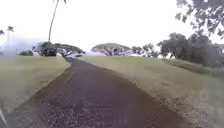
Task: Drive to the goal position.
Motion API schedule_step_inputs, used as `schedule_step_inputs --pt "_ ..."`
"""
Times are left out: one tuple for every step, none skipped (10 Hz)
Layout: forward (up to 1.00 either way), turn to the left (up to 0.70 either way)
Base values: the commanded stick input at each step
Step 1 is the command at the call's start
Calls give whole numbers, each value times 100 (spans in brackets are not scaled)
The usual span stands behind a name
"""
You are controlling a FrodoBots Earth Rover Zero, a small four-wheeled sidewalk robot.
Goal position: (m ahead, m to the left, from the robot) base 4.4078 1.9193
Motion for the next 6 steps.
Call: schedule_step_inputs --pt "70 0" --pt "70 0" --pt "70 0" --pt "70 0" --pt "70 0" --pt "70 0"
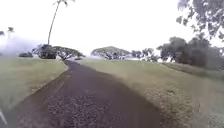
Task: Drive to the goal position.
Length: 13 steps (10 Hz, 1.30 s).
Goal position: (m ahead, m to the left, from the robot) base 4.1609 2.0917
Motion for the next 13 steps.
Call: schedule_step_inputs --pt "70 0" --pt "70 0" --pt "70 0" --pt "70 0" --pt "70 0" --pt "69 0" --pt "64 0" --pt "58 0" --pt "30 0" --pt "65 0" --pt "70 0" --pt "70 0" --pt "43 0"
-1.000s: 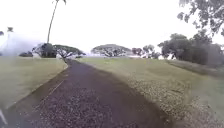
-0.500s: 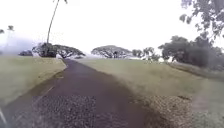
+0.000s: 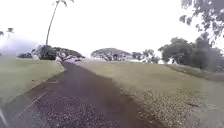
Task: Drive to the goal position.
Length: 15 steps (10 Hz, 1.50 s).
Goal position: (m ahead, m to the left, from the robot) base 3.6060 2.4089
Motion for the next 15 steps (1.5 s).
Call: schedule_step_inputs --pt "6 0" --pt "0 0" --pt "0 0" --pt "0 0" --pt "0 0" --pt "0 0" --pt "0 0" --pt "0 0" --pt "0 0" --pt "0 0" --pt "0 2" --pt "0 13" --pt "0 36" --pt "0 61" --pt "0 69"
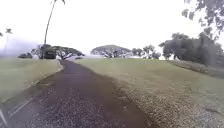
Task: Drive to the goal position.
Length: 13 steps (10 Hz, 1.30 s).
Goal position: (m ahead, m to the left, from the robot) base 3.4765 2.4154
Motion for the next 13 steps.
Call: schedule_step_inputs --pt "0 69" --pt "0 69" --pt "0 69" --pt "0 69" --pt "0 69" --pt "0 69" --pt "0 69" --pt "0 69" --pt "0 69" --pt "0 69" --pt "0 69" --pt "0 69" --pt "0 69"
